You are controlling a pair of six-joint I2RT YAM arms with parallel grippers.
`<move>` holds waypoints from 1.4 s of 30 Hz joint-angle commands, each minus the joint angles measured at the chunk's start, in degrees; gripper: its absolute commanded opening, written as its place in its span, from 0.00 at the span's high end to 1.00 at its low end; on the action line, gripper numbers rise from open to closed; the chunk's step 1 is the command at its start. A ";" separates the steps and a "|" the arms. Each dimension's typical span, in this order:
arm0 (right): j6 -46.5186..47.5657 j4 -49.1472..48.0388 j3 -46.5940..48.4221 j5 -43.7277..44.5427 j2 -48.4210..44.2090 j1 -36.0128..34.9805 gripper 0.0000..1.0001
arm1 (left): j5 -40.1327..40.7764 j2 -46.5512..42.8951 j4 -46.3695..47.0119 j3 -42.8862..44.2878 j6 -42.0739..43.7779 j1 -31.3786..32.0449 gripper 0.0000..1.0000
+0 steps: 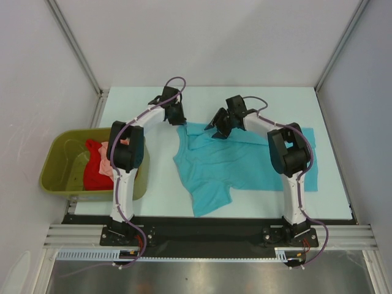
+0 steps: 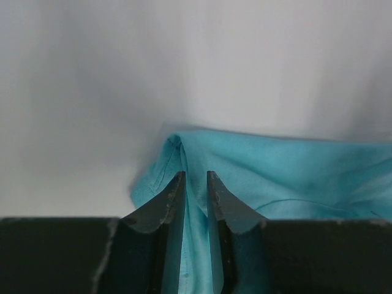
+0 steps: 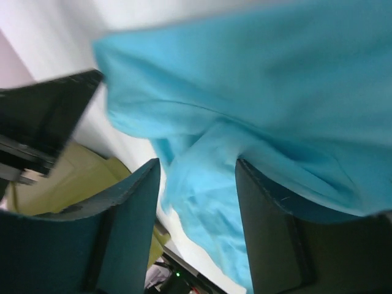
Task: Fold and stack the t-shirts
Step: Fold the tshirt
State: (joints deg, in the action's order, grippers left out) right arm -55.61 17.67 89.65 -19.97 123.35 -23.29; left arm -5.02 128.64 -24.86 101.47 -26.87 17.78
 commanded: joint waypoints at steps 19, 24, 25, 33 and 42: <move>-15.93 -15.65 -10.02 -0.25 -5.05 0.79 0.63 | -2.28 0.12 2.01 -0.40 -0.28 -1.26 0.77; -18.91 -16.79 -9.84 0.02 -3.03 0.96 0.67 | -2.37 -0.23 2.27 -1.19 -0.20 -1.26 0.77; -19.87 -17.05 -10.19 0.10 -2.94 0.96 0.67 | -2.45 -0.40 2.27 -1.36 -0.20 -1.26 0.77; -21.99 -16.26 -11.59 1.77 -4.34 0.61 0.74 | -2.54 -0.85 2.62 -1.63 -0.37 -1.35 0.79; -24.01 -16.87 -14.50 3.00 -4.70 0.96 0.74 | -2.28 -0.41 1.75 -0.05 -0.55 -1.35 0.78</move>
State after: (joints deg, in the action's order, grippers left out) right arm -78.04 2.07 75.70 -18.37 120.07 -22.37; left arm -6.66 128.77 -24.12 100.07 -26.96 16.80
